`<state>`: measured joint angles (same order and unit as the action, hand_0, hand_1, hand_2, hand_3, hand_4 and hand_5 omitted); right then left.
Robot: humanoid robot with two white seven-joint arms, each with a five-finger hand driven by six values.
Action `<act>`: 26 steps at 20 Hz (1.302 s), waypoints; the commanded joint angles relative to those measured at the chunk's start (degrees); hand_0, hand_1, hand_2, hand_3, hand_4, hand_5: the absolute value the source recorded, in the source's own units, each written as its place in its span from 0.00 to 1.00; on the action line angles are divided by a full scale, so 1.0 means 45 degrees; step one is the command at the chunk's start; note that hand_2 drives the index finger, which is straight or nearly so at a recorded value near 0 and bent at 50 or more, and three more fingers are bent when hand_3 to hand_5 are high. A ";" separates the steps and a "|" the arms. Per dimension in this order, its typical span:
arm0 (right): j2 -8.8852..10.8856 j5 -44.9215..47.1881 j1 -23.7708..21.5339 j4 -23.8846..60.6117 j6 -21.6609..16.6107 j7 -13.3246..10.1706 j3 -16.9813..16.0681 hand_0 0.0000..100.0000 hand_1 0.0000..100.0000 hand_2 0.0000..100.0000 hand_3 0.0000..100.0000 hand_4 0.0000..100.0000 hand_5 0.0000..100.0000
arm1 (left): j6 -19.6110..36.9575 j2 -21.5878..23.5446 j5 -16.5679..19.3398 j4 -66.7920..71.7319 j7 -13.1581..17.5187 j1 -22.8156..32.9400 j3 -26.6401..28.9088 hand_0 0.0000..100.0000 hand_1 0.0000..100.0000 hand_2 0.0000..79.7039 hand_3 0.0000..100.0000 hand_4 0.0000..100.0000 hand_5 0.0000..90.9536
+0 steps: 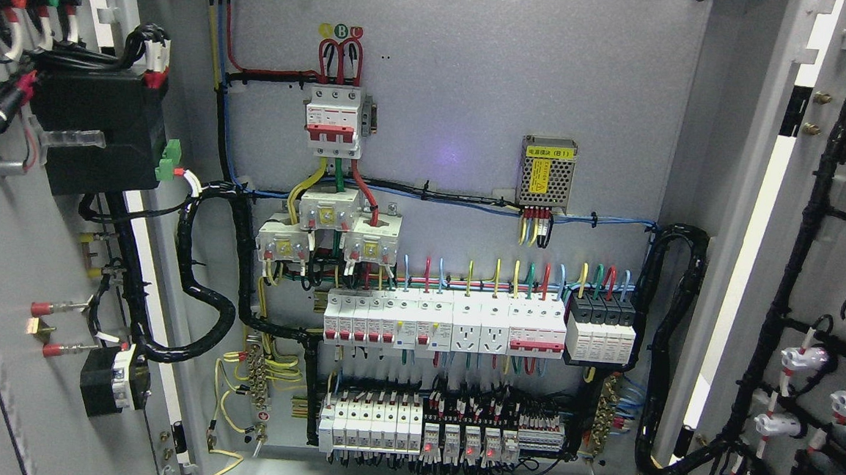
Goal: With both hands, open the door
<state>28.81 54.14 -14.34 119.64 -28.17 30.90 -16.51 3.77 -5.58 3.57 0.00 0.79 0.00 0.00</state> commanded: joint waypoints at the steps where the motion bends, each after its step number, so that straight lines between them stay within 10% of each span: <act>1: 0.0200 0.0060 -0.0309 0.0054 -0.0010 0.0008 -0.0336 0.00 0.00 0.00 0.00 0.00 0.00 | -0.0018 0.0010 0.0066 0.0254 0.0000 0.0313 0.0020 0.00 0.00 0.00 0.00 0.00 0.00; 10: 0.0141 0.0079 -0.0427 0.0035 0.0010 0.0008 -0.0335 0.00 0.00 0.00 0.00 0.00 0.00 | 0.0001 0.0146 0.0007 -0.2726 0.0019 0.1109 -0.2810 0.00 0.00 0.00 0.00 0.00 0.00; 18: 0.0102 0.0060 -0.0446 0.0035 -0.0010 0.0009 -0.0258 0.00 0.00 0.00 0.00 0.00 0.00 | 0.0234 0.2018 0.0085 -1.4713 0.0000 0.4432 -0.6012 0.00 0.00 0.00 0.00 0.00 0.00; 26: 0.0102 0.0040 -0.0563 0.0035 -0.0010 0.0028 -0.0121 0.00 0.00 0.00 0.00 0.00 0.00 | 0.4154 0.3115 0.1647 -2.0428 0.0000 0.4356 -0.7012 0.00 0.00 0.00 0.00 0.00 0.00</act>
<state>29.31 54.35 -16.53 119.80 -28.18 31.01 -17.41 15.43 2.14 7.51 -54.42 1.05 18.05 -21.80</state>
